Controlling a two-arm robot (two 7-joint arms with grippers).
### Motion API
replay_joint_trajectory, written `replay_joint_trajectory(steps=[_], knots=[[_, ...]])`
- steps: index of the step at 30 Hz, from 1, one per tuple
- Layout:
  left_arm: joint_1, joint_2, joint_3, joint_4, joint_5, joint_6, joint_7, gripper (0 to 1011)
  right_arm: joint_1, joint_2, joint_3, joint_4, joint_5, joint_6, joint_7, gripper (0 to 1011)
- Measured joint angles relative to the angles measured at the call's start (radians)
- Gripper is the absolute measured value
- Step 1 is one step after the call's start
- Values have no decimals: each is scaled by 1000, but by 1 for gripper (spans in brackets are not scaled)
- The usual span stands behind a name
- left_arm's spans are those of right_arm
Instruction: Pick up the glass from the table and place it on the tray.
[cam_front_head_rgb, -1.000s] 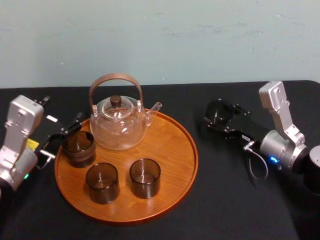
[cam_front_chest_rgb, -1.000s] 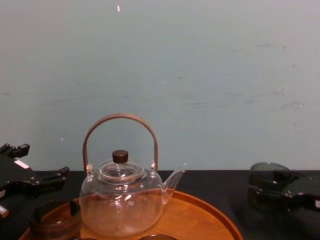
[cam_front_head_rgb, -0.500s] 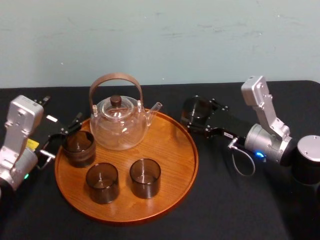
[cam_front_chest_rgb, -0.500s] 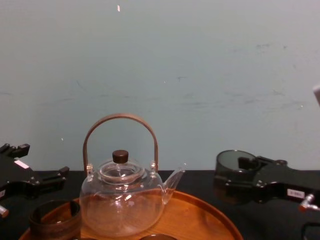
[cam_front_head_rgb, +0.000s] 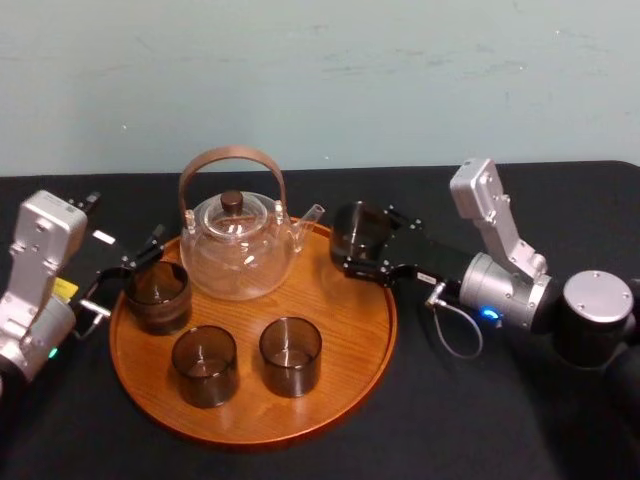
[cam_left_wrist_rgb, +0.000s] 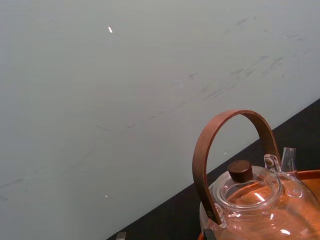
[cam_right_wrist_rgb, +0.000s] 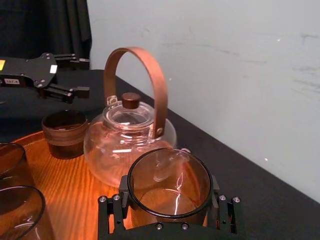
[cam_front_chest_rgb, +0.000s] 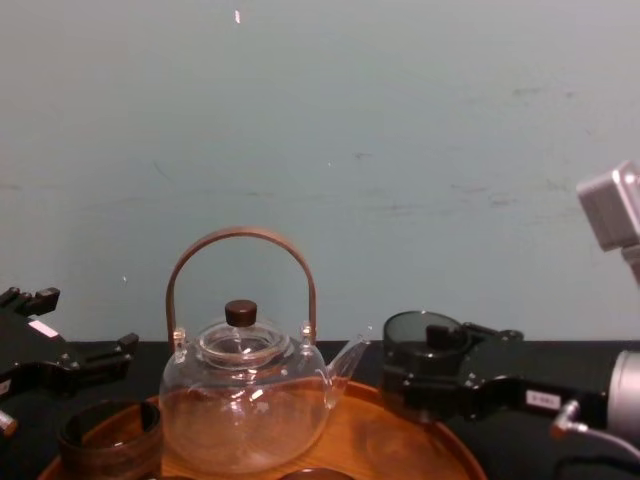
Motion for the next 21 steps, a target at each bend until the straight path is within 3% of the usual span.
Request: replay_joint_trajectory(steps=[21], knots=[[0,0,0,0,0,0,0,1001,52,-62,-49,137,0,-49,38,905]])
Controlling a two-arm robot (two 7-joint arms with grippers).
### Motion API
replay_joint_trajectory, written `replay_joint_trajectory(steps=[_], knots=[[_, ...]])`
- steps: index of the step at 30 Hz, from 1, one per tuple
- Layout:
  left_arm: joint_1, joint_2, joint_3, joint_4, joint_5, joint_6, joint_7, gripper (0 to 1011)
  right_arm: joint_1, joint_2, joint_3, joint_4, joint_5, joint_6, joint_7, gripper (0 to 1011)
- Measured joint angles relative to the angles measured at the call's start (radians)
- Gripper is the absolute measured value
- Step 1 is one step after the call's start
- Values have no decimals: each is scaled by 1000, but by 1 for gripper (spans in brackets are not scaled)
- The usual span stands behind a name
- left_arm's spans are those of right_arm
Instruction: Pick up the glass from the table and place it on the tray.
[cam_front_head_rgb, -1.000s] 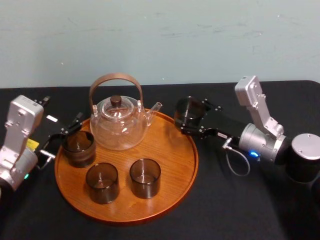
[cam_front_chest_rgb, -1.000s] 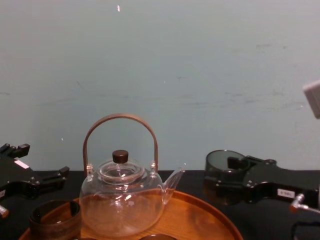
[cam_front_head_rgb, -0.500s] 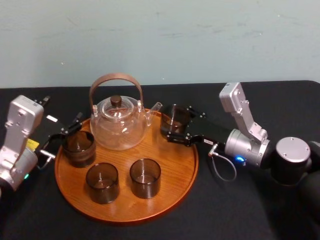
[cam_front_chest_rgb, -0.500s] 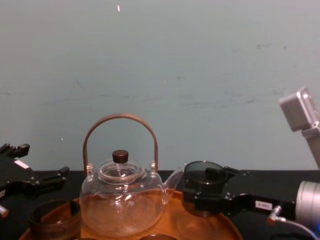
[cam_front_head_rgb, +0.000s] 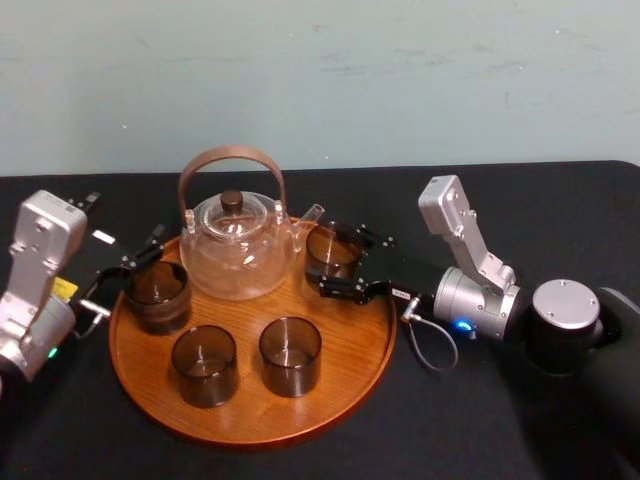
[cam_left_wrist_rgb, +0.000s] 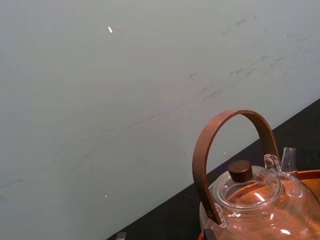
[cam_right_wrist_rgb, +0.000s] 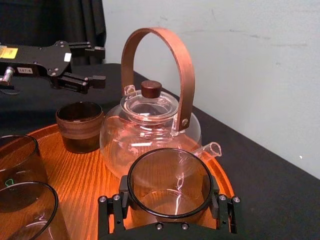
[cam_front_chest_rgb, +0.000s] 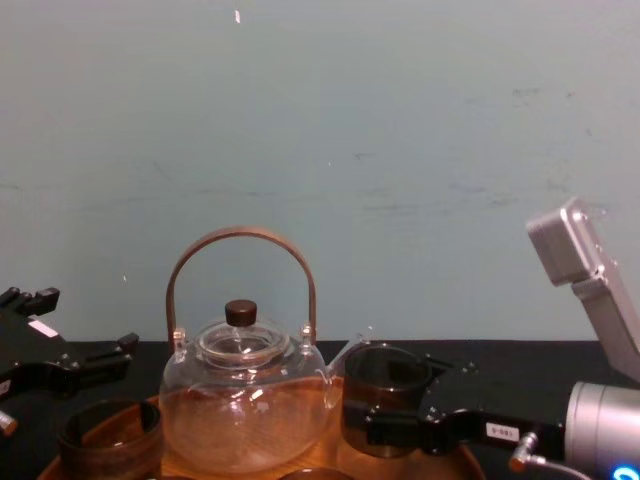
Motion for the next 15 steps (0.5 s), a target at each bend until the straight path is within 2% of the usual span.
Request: replay_joint_trajectory(steps=[15], knots=[[0,0,0,0,0,0,0,1001,18,-23,-12,71,-15,-19,13,905]])
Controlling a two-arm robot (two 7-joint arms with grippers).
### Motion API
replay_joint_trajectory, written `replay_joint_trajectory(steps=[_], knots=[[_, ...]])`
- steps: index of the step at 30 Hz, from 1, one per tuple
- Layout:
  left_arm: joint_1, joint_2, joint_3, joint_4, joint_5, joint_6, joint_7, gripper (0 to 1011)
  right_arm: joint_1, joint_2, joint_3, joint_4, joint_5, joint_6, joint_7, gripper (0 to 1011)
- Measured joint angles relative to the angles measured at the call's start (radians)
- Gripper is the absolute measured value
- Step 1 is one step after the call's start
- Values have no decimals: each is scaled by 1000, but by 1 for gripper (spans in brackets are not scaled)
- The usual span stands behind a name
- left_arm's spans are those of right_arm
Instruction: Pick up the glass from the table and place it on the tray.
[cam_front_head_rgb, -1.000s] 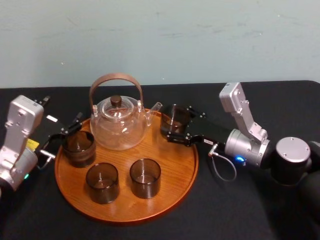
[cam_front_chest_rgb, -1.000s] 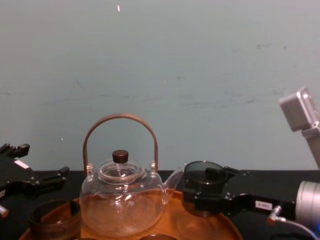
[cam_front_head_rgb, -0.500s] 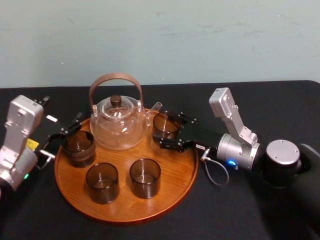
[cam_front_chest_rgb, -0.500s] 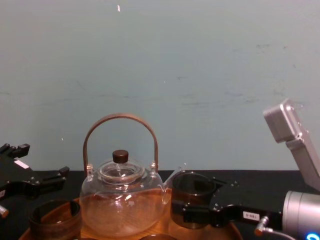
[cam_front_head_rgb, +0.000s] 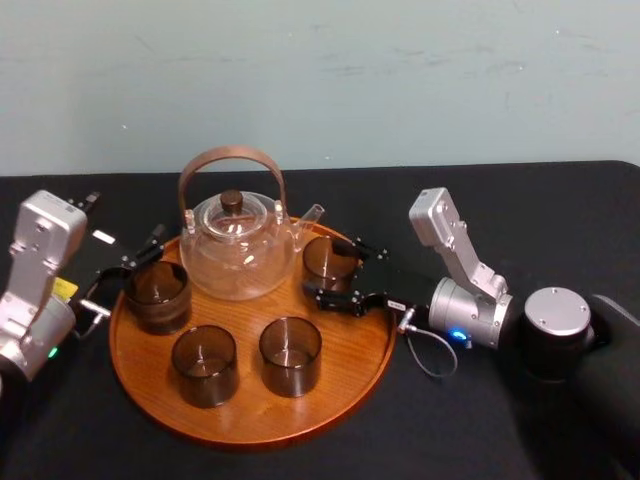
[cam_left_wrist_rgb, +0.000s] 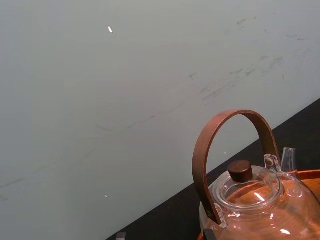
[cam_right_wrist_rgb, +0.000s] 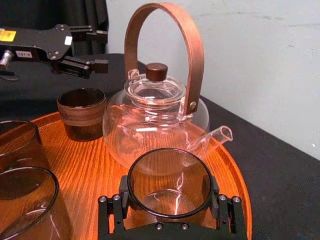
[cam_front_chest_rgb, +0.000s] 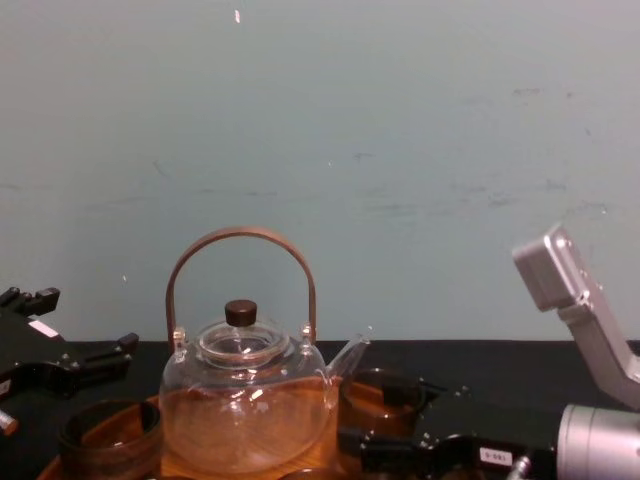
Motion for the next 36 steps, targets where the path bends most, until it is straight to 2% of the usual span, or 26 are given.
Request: replay_joint_trajectory(steps=[7,12,19,24,32,36], knots=[[0,0,0,0,0,0,0,1001,4,-7,-2,23,-12,-3,-1,905],[0,0,0,0,0,0,0,1001,3,-8,-5,18,-30,-1,-22,905],[0,0,0,0,0,0,0,1001,3,-8,-5,19,-28,0,-21,906],[0,0,0,0,0,0,0,1001,3,-8,-5,20,-26,0,-19,997],[0,0,0,0,0,0,0,1001,-1,-8,1,18,-19,2,-13,1002],[0,0,0,0,0,0,0,1001,-14,1,10,-9,-14,8,-13,1002]])
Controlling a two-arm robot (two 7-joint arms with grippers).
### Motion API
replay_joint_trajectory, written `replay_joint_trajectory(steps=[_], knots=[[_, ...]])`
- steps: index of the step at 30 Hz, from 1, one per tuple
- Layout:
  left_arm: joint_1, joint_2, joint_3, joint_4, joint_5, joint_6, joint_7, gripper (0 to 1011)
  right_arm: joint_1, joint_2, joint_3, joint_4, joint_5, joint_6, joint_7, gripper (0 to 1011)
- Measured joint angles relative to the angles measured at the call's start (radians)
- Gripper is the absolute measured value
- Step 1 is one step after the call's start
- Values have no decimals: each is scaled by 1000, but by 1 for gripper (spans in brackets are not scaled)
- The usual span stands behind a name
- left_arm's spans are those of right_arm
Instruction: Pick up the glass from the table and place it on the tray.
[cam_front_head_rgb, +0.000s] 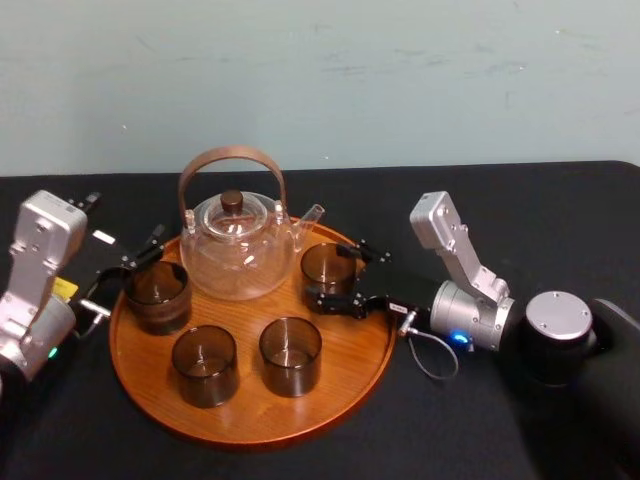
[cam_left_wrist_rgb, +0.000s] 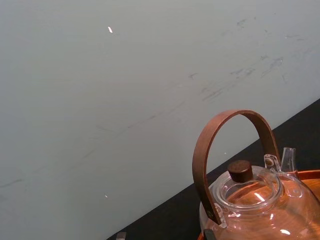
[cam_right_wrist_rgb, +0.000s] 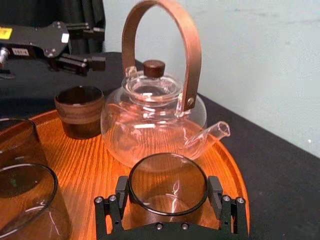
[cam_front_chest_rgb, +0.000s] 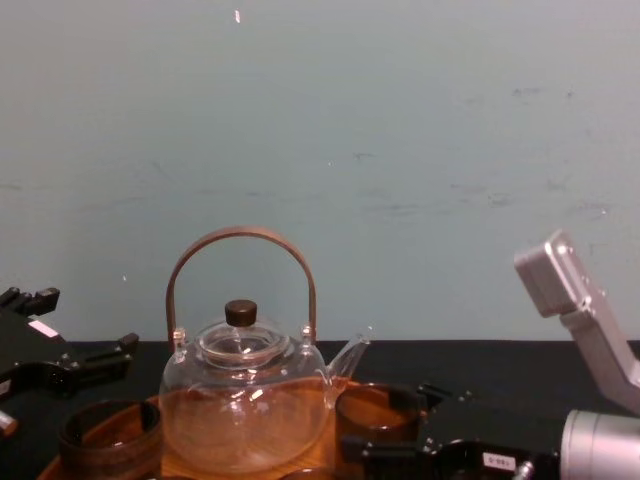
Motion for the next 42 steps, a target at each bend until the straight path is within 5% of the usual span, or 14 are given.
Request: replay_joint_trajectory(steps=[22,35,42], knots=[[0,0,0,0,0,0,0,1001,-209,175,86,-433,71,60,-92,1002],[0,0,0,0,0,0,0,1001,-328,238,169,-539,100,59,-179,1003],[0,0,0,0,0,0,0,1001,-358,239,212,-547,71,51,-251,1002]])
